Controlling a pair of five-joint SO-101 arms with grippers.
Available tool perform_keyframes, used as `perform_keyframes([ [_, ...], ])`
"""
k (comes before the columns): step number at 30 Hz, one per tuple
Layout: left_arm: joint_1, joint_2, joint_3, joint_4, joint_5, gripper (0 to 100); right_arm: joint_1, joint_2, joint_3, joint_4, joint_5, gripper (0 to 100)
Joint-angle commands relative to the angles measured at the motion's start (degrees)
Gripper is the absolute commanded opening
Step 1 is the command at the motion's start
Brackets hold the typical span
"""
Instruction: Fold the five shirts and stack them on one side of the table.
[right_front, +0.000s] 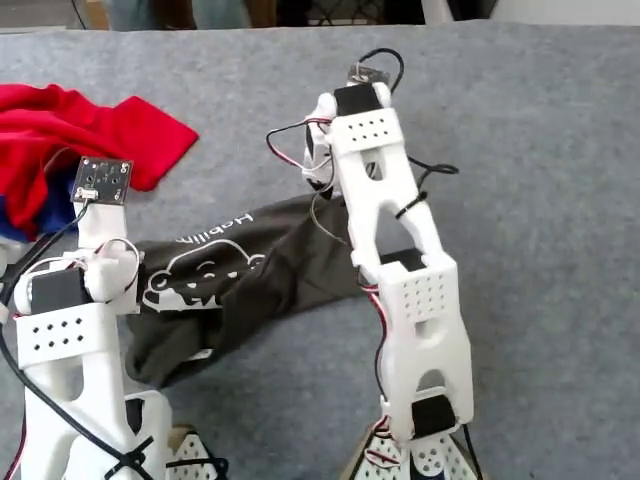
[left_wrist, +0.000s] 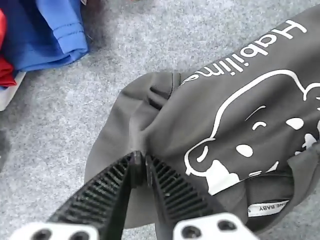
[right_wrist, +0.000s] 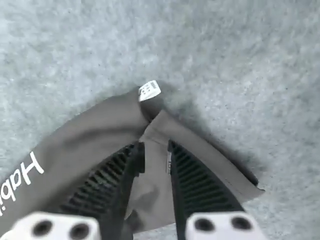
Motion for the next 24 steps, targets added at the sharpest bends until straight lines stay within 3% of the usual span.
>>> perform_keyframes([
  [1,-0.13,-0.97,-0.22,-0.44,0.53,3,-0.70,-0.31,-2.15,0.62,-0.97,12.3],
  [16,-0.57,-1.05,-0.40,-0.53,0.53,3,-0.53,4.97,-1.10,0.26,-3.69,15.5],
  [24,-0.57,-1.05,-0.31,-0.44,0.53,3,-0.79,6.11,-11.38,0.44,-3.34,15.5],
])
